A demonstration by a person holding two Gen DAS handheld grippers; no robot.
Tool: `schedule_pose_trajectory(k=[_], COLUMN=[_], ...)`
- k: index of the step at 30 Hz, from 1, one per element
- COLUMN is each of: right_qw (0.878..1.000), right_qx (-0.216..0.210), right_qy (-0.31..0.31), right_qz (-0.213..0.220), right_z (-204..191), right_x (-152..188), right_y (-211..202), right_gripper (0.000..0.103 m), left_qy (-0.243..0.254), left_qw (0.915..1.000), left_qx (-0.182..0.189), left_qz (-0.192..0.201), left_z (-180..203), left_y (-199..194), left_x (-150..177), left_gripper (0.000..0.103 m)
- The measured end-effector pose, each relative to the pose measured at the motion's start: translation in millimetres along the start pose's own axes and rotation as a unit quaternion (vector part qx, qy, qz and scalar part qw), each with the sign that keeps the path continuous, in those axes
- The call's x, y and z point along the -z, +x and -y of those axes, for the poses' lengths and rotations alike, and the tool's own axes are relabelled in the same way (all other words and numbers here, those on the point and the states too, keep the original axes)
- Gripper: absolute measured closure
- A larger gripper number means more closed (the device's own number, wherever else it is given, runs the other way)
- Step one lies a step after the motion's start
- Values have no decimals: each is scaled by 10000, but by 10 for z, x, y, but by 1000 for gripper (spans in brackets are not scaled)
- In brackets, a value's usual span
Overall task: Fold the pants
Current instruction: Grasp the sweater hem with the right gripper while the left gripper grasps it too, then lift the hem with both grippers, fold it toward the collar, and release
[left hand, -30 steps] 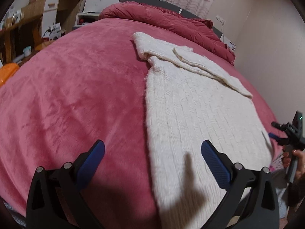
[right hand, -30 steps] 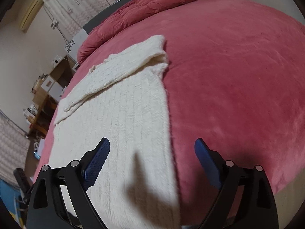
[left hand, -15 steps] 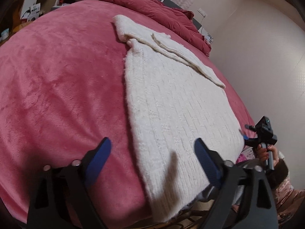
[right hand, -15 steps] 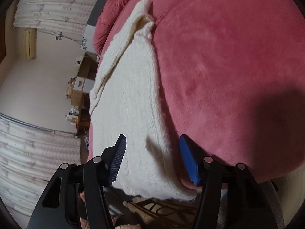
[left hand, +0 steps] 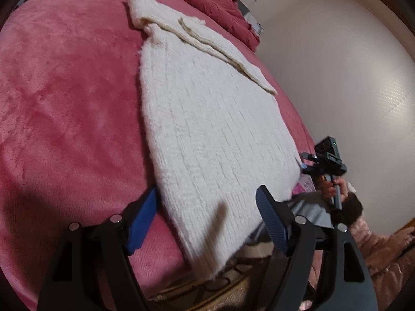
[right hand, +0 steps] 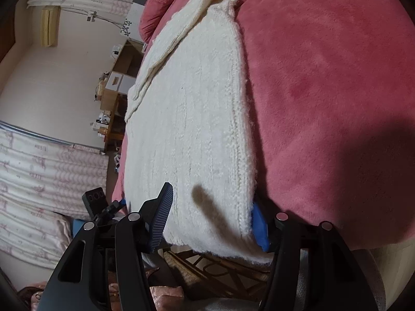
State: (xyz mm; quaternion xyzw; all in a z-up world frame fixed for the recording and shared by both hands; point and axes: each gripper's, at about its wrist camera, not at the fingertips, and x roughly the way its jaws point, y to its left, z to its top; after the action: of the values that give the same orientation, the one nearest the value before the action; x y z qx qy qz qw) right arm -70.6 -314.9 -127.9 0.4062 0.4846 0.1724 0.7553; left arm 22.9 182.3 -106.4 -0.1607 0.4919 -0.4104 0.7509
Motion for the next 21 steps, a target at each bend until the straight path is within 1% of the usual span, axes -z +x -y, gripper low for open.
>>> schedule_pose_trajectory(k=[4,7,8,10,11,12,13,14,15,16,17,18,20,21], right_qw=[9998,9994,9993,9991,9990,9988,9981,9973,9963,9943,9932,9926,9941,9951], right_qx=[-48,5,-2,3,50,144,313,434,537,724,823,871,762,643], right_qy=[-103,-260,-282,-306,-332,-369,-441,-525,-610,-727,-784,-812,-767,-756], right_qz=[-159,-247,-264,-292,-300,-300,-294,-283,-285,-279,-264,-228,-99,13], right_z=[-34,-62,-69,-77,-88,-95,-119,-153,-179,-222,-228,-256,-284,-301], right_x=[-8,-15,-20,-26,-25,-16,-6,7,15,33,42,54,70,81], right_y=[69,99,111,132,147,147,163,175,179,197,201,202,164,123], right_gripper=[51,51,51,52,55,61,69,73,81,88,90,92,93,94], left_qy=[-117,36,139,422,540,594,569,499,364,187,62,71,269,392], left_qw=[9996,9990,9989,9985,9981,9980,9982,9986,9992,9994,9995,9996,9993,9990], left_qx=[271,433,434,302,213,157,130,81,11,-25,-41,-69,-176,-152], left_qz=[-12,-88,-105,-176,-181,-160,-146,-147,-187,-273,-304,-269,-206,-133], left_z=[-17,55,106,231,282,316,322,309,263,221,194,213,313,391], left_y=[32,109,144,247,278,296,294,287,261,271,273,260,261,230], left_x=[5,45,57,95,114,126,127,126,116,117,130,147,148,158], left_gripper=[27,28,28,29,29,29,34,53,66,95,95,95,96,96])
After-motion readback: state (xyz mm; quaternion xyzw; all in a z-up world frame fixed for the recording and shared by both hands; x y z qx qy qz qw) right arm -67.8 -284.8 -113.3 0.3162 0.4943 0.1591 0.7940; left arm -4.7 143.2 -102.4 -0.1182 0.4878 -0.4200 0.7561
